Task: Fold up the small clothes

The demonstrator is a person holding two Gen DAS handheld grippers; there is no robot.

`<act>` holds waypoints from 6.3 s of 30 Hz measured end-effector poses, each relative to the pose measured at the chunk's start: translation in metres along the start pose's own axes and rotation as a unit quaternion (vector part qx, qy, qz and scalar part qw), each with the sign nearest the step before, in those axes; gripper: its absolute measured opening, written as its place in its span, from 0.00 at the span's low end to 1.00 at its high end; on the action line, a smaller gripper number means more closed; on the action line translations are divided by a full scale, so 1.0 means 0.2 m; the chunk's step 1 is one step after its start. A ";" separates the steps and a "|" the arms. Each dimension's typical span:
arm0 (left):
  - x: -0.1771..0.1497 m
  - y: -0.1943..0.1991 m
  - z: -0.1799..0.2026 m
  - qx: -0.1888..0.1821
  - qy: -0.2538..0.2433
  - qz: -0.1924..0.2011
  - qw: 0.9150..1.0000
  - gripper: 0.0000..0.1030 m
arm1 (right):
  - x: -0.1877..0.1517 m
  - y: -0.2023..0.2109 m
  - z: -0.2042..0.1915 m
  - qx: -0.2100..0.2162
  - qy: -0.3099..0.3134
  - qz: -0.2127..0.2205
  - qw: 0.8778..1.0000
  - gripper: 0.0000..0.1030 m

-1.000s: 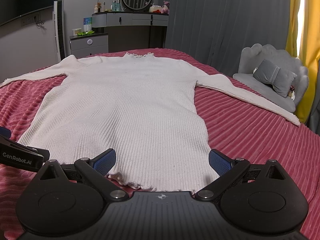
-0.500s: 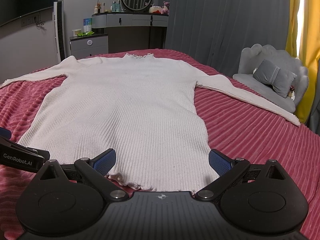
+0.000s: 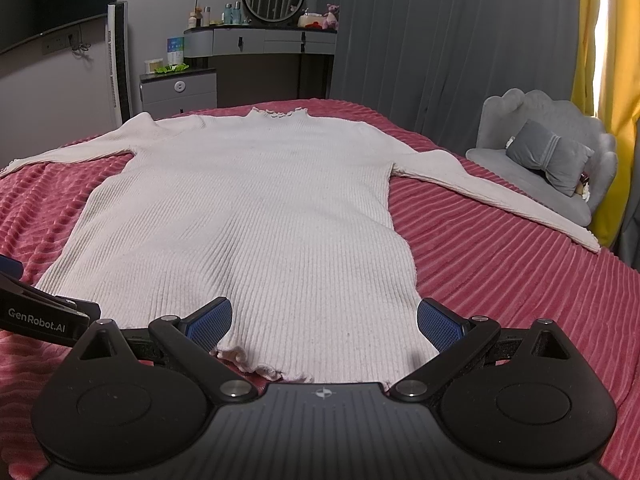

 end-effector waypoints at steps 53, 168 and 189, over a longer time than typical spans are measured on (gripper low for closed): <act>0.06 -0.03 0.01 -0.013 0.014 -0.018 1.000 1.00 | 0.03 0.01 0.02 0.011 -0.025 0.023 0.999 0.96; 1.23 -0.97 -0.36 -0.151 0.185 0.058 0.969 0.23 | 0.45 -0.90 0.60 0.129 -0.360 -0.002 0.924 0.40; 1.31 -0.88 -0.57 -0.136 0.193 0.127 0.963 0.12 | 0.67 -1.42 0.53 0.116 -0.459 -0.042 0.880 0.32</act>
Point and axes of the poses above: each gripper's, at about its wrist camera, not at the fingertips, and y roughly against the way its jaws point, z to its right, x to its top, the point moved 6 cm from there along -y, roughly the way its jaws point, and after that the axes turned 1 degree about -y, right-handed, at the moved point
